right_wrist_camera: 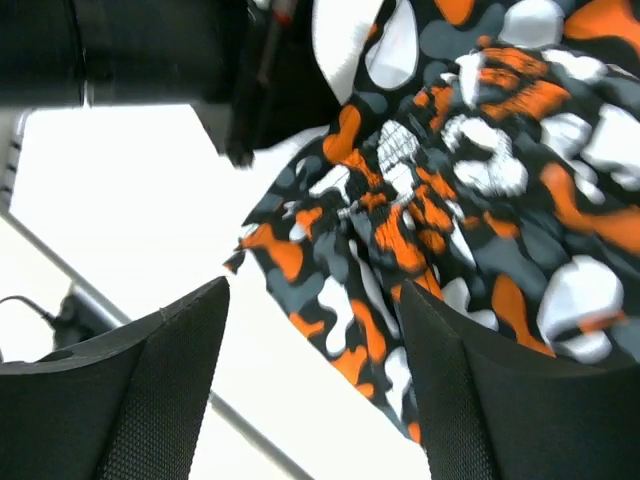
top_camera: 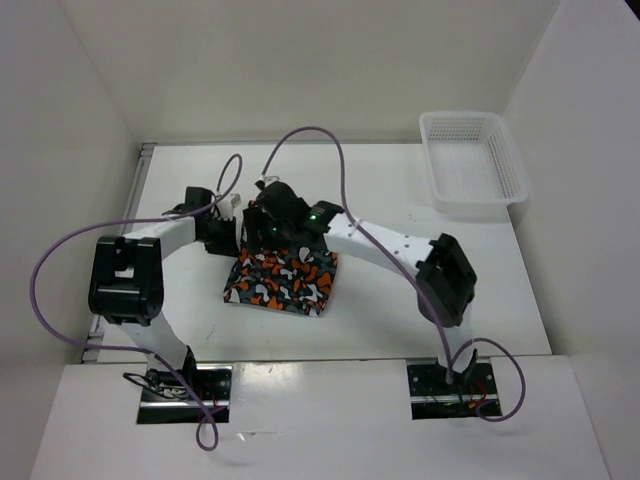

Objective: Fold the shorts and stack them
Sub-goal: Fold the shorts

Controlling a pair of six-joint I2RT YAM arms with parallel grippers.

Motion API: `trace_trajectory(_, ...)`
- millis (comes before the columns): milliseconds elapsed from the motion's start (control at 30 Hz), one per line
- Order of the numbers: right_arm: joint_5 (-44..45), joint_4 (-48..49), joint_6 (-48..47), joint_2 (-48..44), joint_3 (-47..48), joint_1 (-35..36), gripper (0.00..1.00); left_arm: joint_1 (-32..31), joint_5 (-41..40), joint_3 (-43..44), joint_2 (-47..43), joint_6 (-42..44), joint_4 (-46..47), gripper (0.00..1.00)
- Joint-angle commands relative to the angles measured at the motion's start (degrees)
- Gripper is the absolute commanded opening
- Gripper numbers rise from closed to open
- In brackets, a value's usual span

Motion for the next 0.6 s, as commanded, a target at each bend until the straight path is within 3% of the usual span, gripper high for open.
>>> trace_trajectory(0,3.0,5.9,1.3,-10.2,-7.5,-0.1,0.73,1.7,-2.4,3.9,-5.0,1.4,-4.8,0.16)
trace_trajectory(100,4.9,5.9,4.4,-15.7,-13.8,-2.8,0.45,2.2,-5.3,7.3,-7.7,1.4,-8.0,0.16)
trace_trajectory(133,5.6,5.9,5.1,-16.9,-15.4,-3.6,0.32,2.2,-6.0,8.1,-9.0,1.4,-9.4,0.14)
trace_trajectory(167,5.6,5.9,6.4,-19.1,-17.4,-5.2,0.28,1.5,-6.5,9.9,-9.0,1.4,-10.2,0.13)
trace_trajectory(233,4.5,5.9,7.0,-20.9,-22.3,-7.1,0.3,-1.6,-6.0,12.1,-9.7,1.4,-11.9,0.13)
trace_trajectory(300,4.5,5.9,8.5,-22.1,-26.1,-9.0,0.36,-5.2,-2.8,15.0,-7.7,1.4,-12.5,0.25)
trace_trajectory(333,4.0,5.9,8.5,-23.0,-27.0,-9.0,0.44,-6.2,-1.5,15.1,-7.0,1.4,-13.1,0.36)
trace_trajectory(367,4.0,5.9,9.2,-23.0,-27.8,-9.9,0.48,-7.2,-0.2,15.7,-6.3,1.4,-12.2,0.62)
trace_trajectory(400,4.0,5.9,9.2,-23.8,-29.1,-10.6,0.51,-8.9,1.5,15.8,-5.1,1.4,-10.6,0.95)
trace_trajectory(467,4.0,5.9,9.7,-25.1,-30.0,-11.1,0.59,-10.4,1.5,15.8,-3.3,1.4,-9.4,1.0)
trace_trajectory(567,4.0,5.4,9.7,-26.6,-31.4,-11.7,0.6,-12.2,0.6,16.9,-0.3,1.4,-8.2,1.0)
